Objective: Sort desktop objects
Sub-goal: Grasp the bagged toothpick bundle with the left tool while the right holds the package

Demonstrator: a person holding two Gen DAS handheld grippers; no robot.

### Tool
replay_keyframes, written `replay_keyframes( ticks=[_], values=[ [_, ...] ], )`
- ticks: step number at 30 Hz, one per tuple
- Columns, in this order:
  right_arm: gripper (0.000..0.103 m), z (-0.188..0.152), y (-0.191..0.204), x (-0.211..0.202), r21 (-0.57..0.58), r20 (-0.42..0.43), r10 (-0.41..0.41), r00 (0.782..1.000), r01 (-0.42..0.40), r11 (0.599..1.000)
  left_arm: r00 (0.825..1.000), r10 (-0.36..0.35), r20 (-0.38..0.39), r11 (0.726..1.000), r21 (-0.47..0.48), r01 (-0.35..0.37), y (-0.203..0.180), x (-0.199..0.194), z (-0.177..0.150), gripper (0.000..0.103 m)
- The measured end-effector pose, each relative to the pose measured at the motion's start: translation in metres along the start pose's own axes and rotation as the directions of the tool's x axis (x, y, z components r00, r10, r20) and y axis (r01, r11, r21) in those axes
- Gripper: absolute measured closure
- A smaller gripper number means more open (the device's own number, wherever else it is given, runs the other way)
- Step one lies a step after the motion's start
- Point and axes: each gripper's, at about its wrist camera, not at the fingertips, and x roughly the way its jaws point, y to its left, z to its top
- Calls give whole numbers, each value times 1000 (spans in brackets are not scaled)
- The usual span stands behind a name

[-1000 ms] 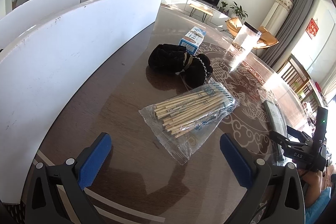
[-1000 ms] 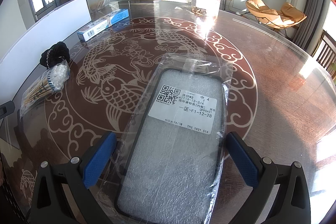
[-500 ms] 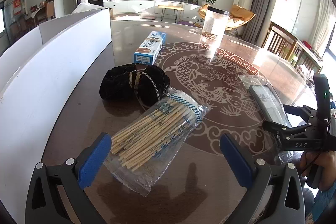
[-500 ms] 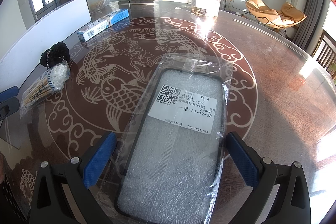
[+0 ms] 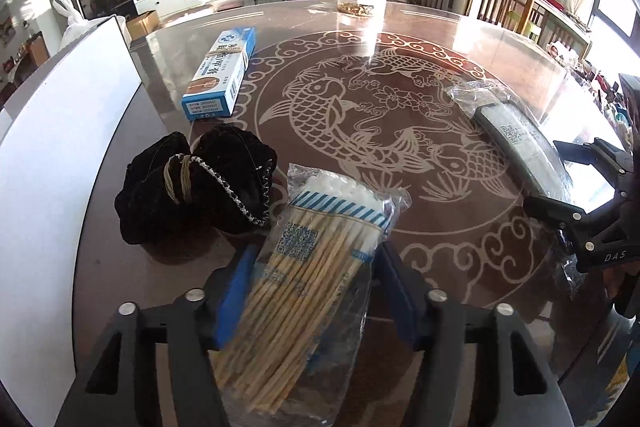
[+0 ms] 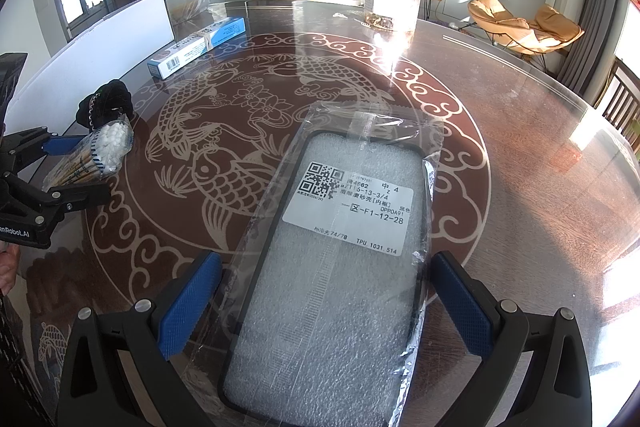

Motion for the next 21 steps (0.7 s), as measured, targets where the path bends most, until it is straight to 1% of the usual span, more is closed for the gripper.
replay_keyframes(
  ticks=[1,2,5,8,11,12,13,14,15,17,21],
  values=[
    [0,0,0,0,0,0,0,1000,0,1000,1000,13,-5,1000,-16,-13,-2,-4,-6,68],
    [0,0,0,0,0,0,0,1000,0,1000,1000,15,-2,999,-31,-15,-3,-10,-13,70],
    [0,0,0,0,1,0,1,1000,-1,1000,1000,28,6,997,-78,-27,-8,-29,-43,70],
    [0,1,0,1,1,0,1,1000,-1,1000,1000,19,3,993,-118,-19,-7,-47,-70,70],
    [0,15,1,8,-2,-61,4,998,-5,1000,1000,30,7,989,-142,-29,-4,-60,-83,71],
    [3,20,1,10,3,-80,7,997,-7,1000,999,28,21,988,-153,-25,-2,-65,-83,71],
    [10,23,1,10,-1,-79,4,997,-4,1000,999,31,37,987,-161,-24,1,-69,-80,71],
    [26,26,2,7,-11,-68,12,998,-13,1000,998,35,51,986,-165,-27,3,-76,-81,71],
    [26,27,3,8,-16,-94,16,995,-17,1000,997,39,66,985,-168,-28,4,-82,-82,71],
    [26,26,2,3,-9,-105,19,994,-20,1000,995,45,91,984,-174,-29,8,-95,-84,71],
    [26,19,4,-27,-1,-62,36,997,-36,999,987,56,148,976,-217,-23,22,-125,-91,71]
  ],
)
